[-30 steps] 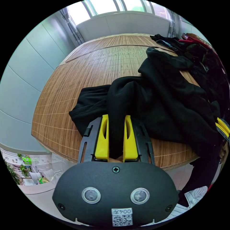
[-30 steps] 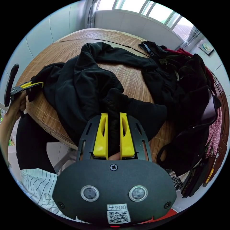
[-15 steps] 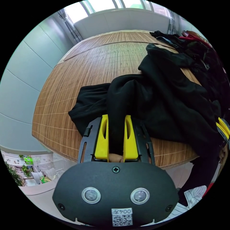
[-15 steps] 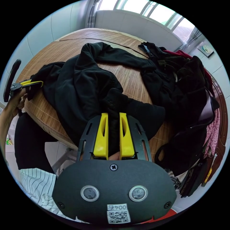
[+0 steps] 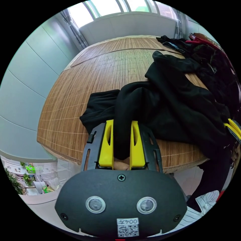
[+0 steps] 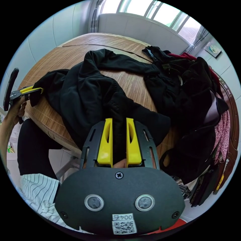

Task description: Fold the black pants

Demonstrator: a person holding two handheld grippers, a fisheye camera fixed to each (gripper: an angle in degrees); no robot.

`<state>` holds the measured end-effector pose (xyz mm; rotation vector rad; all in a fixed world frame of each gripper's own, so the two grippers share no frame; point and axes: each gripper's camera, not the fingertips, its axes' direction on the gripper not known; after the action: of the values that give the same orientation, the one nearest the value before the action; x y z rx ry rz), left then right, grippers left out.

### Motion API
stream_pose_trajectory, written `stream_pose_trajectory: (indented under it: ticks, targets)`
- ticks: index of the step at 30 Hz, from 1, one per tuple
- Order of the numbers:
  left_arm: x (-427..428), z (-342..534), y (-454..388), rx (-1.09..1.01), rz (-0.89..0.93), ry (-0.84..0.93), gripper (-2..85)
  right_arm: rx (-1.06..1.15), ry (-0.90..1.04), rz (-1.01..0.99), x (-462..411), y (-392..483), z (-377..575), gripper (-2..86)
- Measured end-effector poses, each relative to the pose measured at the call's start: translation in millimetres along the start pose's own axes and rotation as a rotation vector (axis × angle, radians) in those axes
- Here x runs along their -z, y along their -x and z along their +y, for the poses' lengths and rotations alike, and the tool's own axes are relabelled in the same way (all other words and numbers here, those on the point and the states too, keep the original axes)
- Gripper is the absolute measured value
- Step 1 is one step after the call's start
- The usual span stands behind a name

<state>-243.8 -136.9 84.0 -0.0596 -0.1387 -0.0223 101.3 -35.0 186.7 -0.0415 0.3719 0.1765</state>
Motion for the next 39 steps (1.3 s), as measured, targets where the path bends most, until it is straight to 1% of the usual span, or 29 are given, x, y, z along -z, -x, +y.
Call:
stream_pose_trajectory:
  ticks: [7,11,16,20,26,29,31,34,36,39]
  targets:
    - [31,38,6,-0.022,0.023,-0.052,10.1,-0.007,-0.013,-0.001,18,-13,16,11.1]
    - [54,62,1,-0.039,0.066,-0.095,10.4,-0.017,-0.024,-0.005,28,-25,28,11.8]
    - [66,78,-36,-0.126,0.101,-0.129,11.4,-0.030,-0.031,-0.014,39,-40,40,12.7]
    - [69,84,-89,-0.239,0.123,-0.157,12.1,-0.049,-0.037,-0.033,50,-58,49,13.4]
    - [53,88,-156,-0.358,0.151,-0.160,12.4,-0.093,-0.053,-0.107,69,-91,63,13.6]
    - [32,90,-179,-0.396,0.155,-0.122,12.3,-0.128,-0.068,-0.155,82,-116,72,13.5]
    - [17,91,-190,-0.413,0.152,-0.100,12.4,-0.134,-0.069,-0.150,87,-131,79,13.5]
    - [-7,95,-204,-0.435,0.143,-0.060,12.4,-0.135,-0.026,-0.142,81,-157,91,13.6]
    - [-24,99,-211,-0.438,0.144,-0.040,12.3,-0.174,0.013,-0.206,70,-180,98,14.0]
    - [-35,102,-216,-0.436,0.146,-0.039,12.3,-0.216,0.059,-0.241,53,-199,102,14.5]
